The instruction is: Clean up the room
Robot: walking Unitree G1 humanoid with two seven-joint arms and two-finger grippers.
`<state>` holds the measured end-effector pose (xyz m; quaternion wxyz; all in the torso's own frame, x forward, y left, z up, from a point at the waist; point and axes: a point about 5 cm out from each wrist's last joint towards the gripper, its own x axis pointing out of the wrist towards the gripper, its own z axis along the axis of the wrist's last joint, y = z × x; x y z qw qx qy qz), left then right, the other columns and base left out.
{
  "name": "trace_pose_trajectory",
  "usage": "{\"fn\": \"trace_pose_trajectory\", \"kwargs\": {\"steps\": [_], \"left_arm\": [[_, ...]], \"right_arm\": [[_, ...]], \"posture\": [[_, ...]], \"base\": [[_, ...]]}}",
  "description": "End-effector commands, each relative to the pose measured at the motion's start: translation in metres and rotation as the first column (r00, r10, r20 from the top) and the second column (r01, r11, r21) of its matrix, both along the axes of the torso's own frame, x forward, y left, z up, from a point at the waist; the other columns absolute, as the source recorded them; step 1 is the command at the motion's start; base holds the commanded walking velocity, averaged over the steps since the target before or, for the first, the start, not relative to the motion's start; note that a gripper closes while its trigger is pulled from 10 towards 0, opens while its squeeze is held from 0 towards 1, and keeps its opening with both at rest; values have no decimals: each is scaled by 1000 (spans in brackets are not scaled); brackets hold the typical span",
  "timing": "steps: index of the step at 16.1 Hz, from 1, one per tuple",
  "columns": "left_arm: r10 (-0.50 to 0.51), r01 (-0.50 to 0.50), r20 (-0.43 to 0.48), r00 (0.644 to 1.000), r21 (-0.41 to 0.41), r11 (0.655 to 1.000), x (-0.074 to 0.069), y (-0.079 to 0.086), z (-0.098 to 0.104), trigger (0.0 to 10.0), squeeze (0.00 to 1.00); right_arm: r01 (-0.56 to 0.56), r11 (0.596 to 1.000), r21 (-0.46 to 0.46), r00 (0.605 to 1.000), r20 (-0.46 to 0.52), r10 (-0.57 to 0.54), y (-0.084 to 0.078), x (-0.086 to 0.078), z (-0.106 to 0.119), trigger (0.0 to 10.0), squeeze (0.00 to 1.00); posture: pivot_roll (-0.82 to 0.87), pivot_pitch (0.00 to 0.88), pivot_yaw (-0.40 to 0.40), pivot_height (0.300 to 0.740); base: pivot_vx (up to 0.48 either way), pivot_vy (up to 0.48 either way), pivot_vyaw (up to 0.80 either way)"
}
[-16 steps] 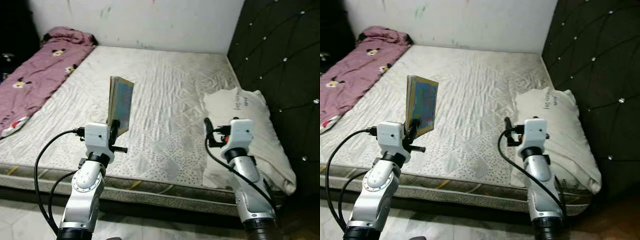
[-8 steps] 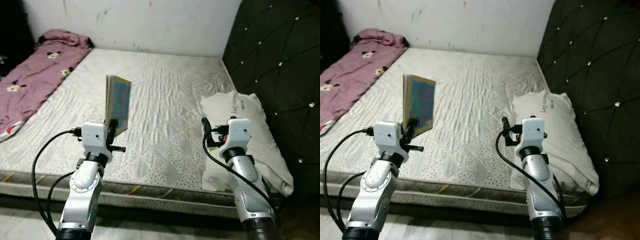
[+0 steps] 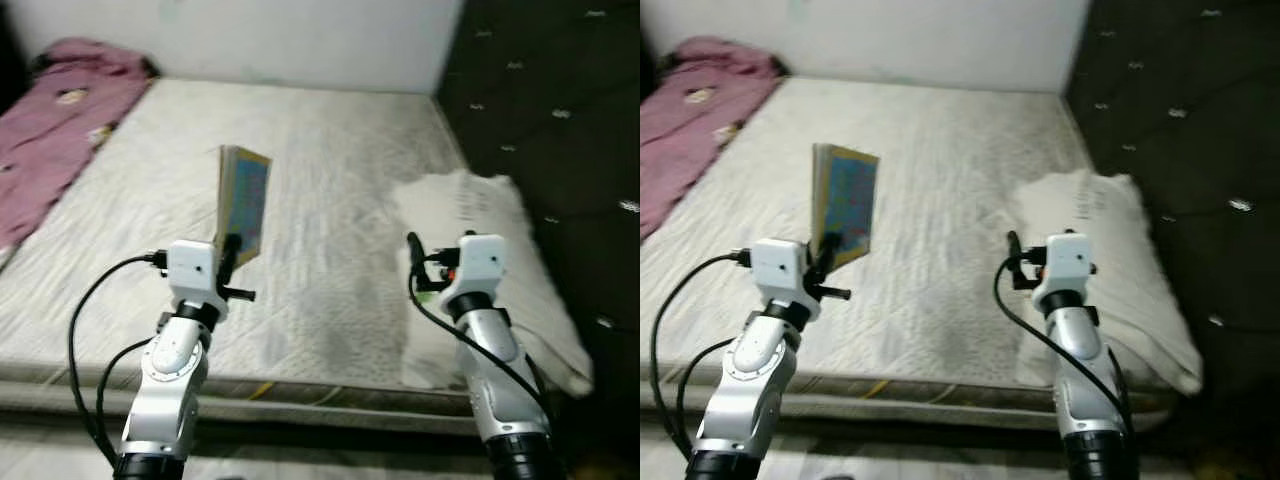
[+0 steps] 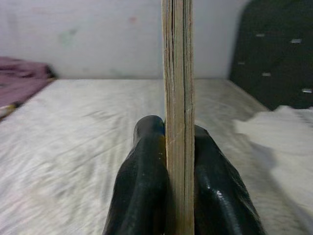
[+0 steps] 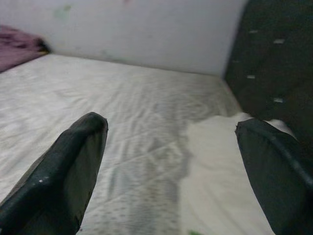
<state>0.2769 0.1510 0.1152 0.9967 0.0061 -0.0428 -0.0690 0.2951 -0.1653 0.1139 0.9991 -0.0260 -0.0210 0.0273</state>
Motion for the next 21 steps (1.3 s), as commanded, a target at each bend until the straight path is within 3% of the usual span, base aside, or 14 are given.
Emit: {"fn": "trace_pose_trajectory", "kwargs": {"steps": [1, 5, 7, 10, 21], "left_arm": [[21, -21, 30, 999, 4, 1000, 1, 3, 7, 10000, 0], [24, -24, 29, 999, 2, 1000, 1, 3, 7, 10000, 0], [10, -10, 37, 999, -5, 1000, 1, 2, 8, 10000, 0], [0, 1, 41, 999, -7, 1000, 0, 1, 8, 10000, 0], [-8, 9, 46, 999, -6, 1000, 1, 1, 9, 10000, 0]], "right_arm": [[2, 1000, -4, 1000, 2, -2, -2, 1, 1, 10000, 0], [2, 1000, -6, 1000, 2, -2, -2, 1, 1, 10000, 0], [6, 1000, 2, 1000, -9, -5, -2, 1, 0, 10000, 0], [5, 1000, -4, 1000, 0, -5, -2, 1, 1, 10000, 0], [4, 1000, -10, 1000, 4, -4, -2, 2, 1, 10000, 0]], "posture": [[33, 0, -13, 740], [33, 0, -14, 740], [33, 0, -14, 740], [30, 0, -14, 740], [29, 0, -11, 740]], "base": [[0, 0, 0], [0, 0, 0], [0, 0, -800], [281, 0, -694], [341, 0, 0]]}}
